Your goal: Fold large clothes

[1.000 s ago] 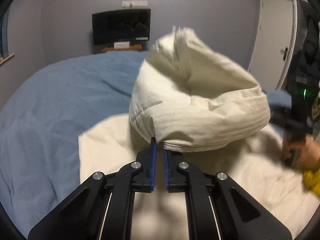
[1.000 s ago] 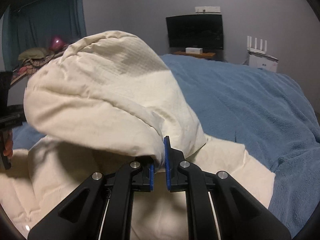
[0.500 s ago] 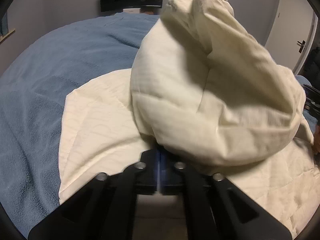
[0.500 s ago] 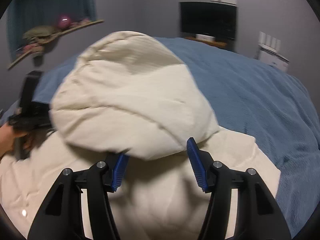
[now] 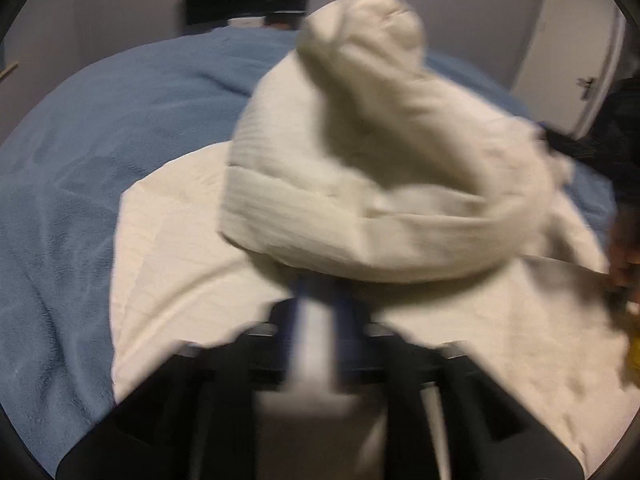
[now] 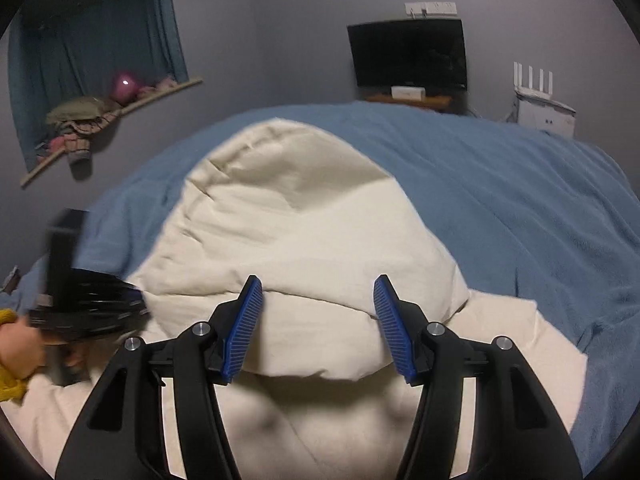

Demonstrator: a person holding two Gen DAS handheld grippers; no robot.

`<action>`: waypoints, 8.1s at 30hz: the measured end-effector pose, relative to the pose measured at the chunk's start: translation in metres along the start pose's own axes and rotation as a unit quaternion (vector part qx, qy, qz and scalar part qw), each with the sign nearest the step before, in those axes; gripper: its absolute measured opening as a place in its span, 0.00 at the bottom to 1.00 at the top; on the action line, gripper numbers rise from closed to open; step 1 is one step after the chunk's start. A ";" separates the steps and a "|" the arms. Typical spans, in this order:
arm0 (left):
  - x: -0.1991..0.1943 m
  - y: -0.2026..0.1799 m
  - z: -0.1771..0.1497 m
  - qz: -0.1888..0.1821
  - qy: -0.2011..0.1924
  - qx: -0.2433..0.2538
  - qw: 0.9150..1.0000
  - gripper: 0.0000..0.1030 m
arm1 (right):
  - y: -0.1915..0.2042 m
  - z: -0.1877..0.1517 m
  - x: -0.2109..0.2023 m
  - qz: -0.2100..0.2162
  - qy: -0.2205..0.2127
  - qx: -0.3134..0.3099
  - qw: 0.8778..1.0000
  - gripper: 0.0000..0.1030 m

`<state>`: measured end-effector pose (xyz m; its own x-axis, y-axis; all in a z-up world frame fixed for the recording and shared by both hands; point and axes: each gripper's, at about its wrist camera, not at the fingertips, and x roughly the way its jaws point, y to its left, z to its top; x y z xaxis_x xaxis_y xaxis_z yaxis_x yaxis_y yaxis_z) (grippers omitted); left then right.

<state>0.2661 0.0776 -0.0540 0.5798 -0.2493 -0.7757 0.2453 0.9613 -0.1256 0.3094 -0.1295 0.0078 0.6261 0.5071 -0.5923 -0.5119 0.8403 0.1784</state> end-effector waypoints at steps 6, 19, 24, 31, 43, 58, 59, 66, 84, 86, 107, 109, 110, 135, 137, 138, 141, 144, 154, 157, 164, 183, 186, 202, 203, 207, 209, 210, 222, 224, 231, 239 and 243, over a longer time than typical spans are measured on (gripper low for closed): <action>-0.042 -0.031 -0.002 -0.046 -0.074 0.064 0.994 0.62 | -0.006 -0.001 0.009 -0.003 0.010 0.004 1.000 0.53; 0.019 -0.016 0.024 -0.043 -0.022 0.006 0.999 0.28 | 0.017 -0.032 0.061 0.000 0.132 -0.041 0.990 0.54; 0.041 -0.005 0.017 -0.051 0.014 -0.022 0.998 0.28 | 0.023 -0.044 0.074 -0.011 0.144 -0.061 0.988 0.54; 0.047 -0.014 0.016 -0.033 0.008 -0.006 0.999 0.28 | 0.017 -0.042 0.062 0.008 0.132 -0.049 0.990 0.54; 0.003 -0.028 0.006 -0.056 -0.044 -0.008 0.997 0.54 | -0.025 -0.020 -0.036 -0.018 0.081 0.019 0.996 0.54; 0.033 -0.090 -0.024 -0.046 0.033 0.098 0.994 0.57 | -0.009 -0.107 -0.069 -0.034 0.193 0.025 0.980 0.54; 0.037 -0.091 -0.024 -0.044 0.034 0.100 0.993 0.58 | -0.011 -0.109 -0.068 -0.032 0.192 0.029 0.980 0.54; 0.047 -0.094 -0.022 -0.030 0.029 0.111 0.993 0.61 | -0.023 -0.110 -0.066 -0.012 0.184 0.064 0.981 0.54; -0.142 -0.051 -0.093 0.006 0.008 0.019 1.000 0.85 | 0.049 -0.119 -0.219 -0.073 0.137 0.061 0.986 0.68; -0.158 -0.037 -0.105 0.016 0.015 0.004 1.000 0.85 | 0.057 -0.123 -0.233 -0.080 0.130 0.056 0.987 0.72; -0.252 -0.022 -0.223 0.026 0.052 -0.027 0.998 0.78 | 0.084 -0.206 -0.331 -0.116 0.157 0.104 0.975 0.72; -0.252 -0.020 -0.229 0.012 0.056 -0.039 0.998 0.73 | 0.081 -0.214 -0.337 -0.119 0.161 0.113 0.973 0.72; -0.253 -0.020 -0.231 0.009 0.056 -0.040 0.998 0.72 | 0.080 -0.220 -0.341 -0.118 0.164 0.120 0.972 0.72; -0.264 -0.014 -0.242 -0.099 0.044 -0.086 0.990 0.15 | 0.091 -0.251 -0.343 -0.048 0.139 0.165 0.975 0.21; -0.269 -0.008 -0.238 -0.110 0.031 -0.092 0.989 0.13 | 0.096 -0.241 -0.350 -0.057 0.120 0.139 0.981 0.16; -0.271 -0.007 -0.236 -0.110 0.027 -0.090 0.989 0.13 | 0.097 -0.236 -0.353 -0.060 0.114 0.133 0.983 0.14; -0.278 -0.008 -0.221 -0.109 0.008 -0.080 0.991 0.12 | 0.099 -0.221 -0.356 -0.061 0.099 0.119 0.986 0.12; -0.286 -0.009 -0.197 -0.106 -0.014 -0.068 0.992 0.12 | 0.100 -0.198 -0.356 -0.062 0.083 0.105 0.989 0.12; -0.281 0.009 -0.098 -0.098 -0.075 -0.082 0.989 0.12 | 0.064 -0.113 -0.337 -0.077 0.020 0.107 0.991 0.11; -0.269 0.023 -0.076 -0.101 -0.081 -0.104 0.986 0.12 | 0.045 -0.093 -0.324 -0.077 0.007 0.122 0.990 0.11; -0.229 0.055 -0.028 -0.095 -0.079 -0.153 0.981 0.12 | -0.007 -0.050 -0.276 -0.078 -0.010 0.168 0.983 0.11; -0.081 0.094 0.059 0.008 -0.063 -0.198 0.978 0.13 | -0.123 -0.023 -0.127 -0.136 -0.029 0.299 0.944 0.11; -0.055 0.100 0.053 0.023 -0.053 -0.204 0.977 0.14 | -0.132 -0.031 -0.103 -0.139 -0.022 0.310 0.940 0.11; -0.005 0.103 0.038 0.032 -0.033 -0.179 0.983 0.37 | -0.153 -0.051 -0.032 -0.137 0.025 0.293 0.946 0.21; -0.012 0.103 0.034 0.012 -0.045 -0.190 0.981 0.42 | -0.153 -0.051 -0.034 -0.135 0.021 0.292 0.947 0.24; -0.035 0.090 0.022 0.001 -0.074 -0.190 0.979 0.80 | -0.136 -0.047 -0.052 -0.123 -0.004 0.283 0.951 0.65; -0.048 0.077 0.020 0.003 -0.084 -0.170 0.982 0.87 | -0.116 -0.046 -0.068 -0.142 -0.019 0.256 0.956 0.75; -0.056 0.068 0.020 0.014 -0.093 -0.156 0.983 0.90 | -0.107 -0.045 -0.073 -0.146 -0.023 0.243 0.959 0.79; -0.085 -0.068 -0.042 0.015 -0.031 0.013 0.999 0.93 | 0.030 -0.096 -0.108 -0.123 0.056 0.073 0.988 0.84; -0.076 -0.082 -0.057 0.009 -0.006 0.026 1.000 0.93 | 0.038 -0.108 -0.103 -0.115 0.079 0.070 0.988 0.84; -0.038 -0.104 -0.052 0.053 0.000 0.064 0.997 0.95 | 0.047 -0.112 -0.067 -0.147 0.095 0.041 0.984 0.94; 0.000 -0.093 0.000 0.053 0.001 0.011 0.999 0.95 | 0.030 -0.075 -0.019 -0.156 0.086 0.047 0.983 0.94; 0.008 -0.089 0.012 0.062 -0.004 0.011 0.998 0.95 | 0.011 -0.056 0.001 -0.157 0.081 0.064 0.982 0.94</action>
<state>0.2583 -0.0110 -0.0419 0.6124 -0.1299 -0.7798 0.1890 0.9819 -0.0151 0.2713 -0.1304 -0.0345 0.6342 0.1916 -0.7490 -0.2247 0.9727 0.0586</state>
